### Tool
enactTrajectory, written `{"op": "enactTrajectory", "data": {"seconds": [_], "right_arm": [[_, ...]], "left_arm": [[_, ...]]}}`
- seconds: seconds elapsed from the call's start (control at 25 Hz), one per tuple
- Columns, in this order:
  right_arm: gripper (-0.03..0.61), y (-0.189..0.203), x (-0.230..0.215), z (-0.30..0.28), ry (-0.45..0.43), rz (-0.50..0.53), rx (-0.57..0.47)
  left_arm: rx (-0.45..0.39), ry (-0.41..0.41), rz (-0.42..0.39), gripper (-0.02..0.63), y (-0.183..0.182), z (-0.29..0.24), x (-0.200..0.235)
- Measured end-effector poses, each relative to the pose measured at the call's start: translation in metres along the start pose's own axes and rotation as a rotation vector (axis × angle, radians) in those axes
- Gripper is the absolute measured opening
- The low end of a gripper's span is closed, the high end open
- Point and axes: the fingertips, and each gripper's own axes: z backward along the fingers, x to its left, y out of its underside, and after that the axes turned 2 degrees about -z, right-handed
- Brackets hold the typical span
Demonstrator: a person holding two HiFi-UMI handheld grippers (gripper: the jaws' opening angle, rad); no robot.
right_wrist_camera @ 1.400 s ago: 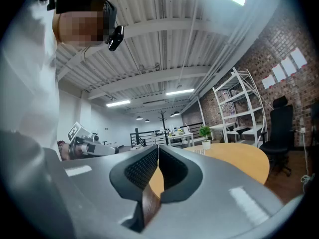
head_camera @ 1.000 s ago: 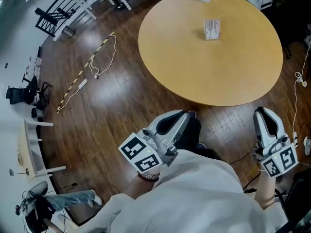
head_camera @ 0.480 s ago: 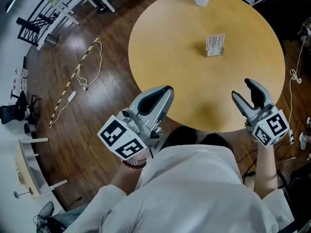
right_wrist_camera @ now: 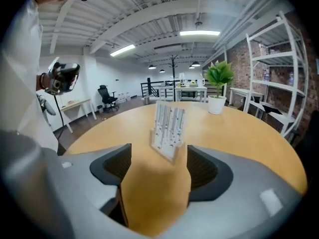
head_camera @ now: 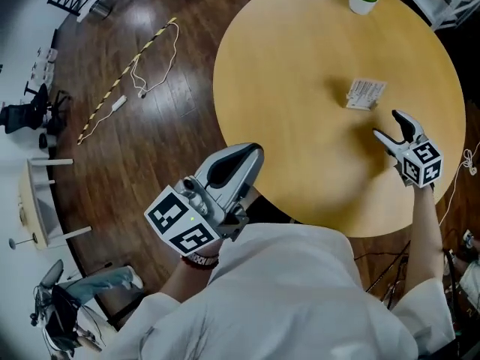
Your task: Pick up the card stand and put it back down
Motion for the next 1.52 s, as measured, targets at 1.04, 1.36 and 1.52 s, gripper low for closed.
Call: {"op": "enactTrajectory", "data": {"seconds": [1.04,1.36,1.52], "right_arm": [[0.127,-0.016,-0.019,-0.138,-0.447,0.199,0.037],[0.126,-0.079,0.001,-0.081,-0.346,-0.228,-0.277],[0.126,-0.099,0.046,0.016,-0.248,-0.329,-0.448]], "left_arm": [[-0.005,-0.343,0.131,-0.011,0.042,-0.024,0.064],[-0.009,-0.213,0.066,-0.011,0.046,-0.028,0.075],[-0.003,-0.016,0.005,-0.011,0.046,-0.030,0.024]]}}
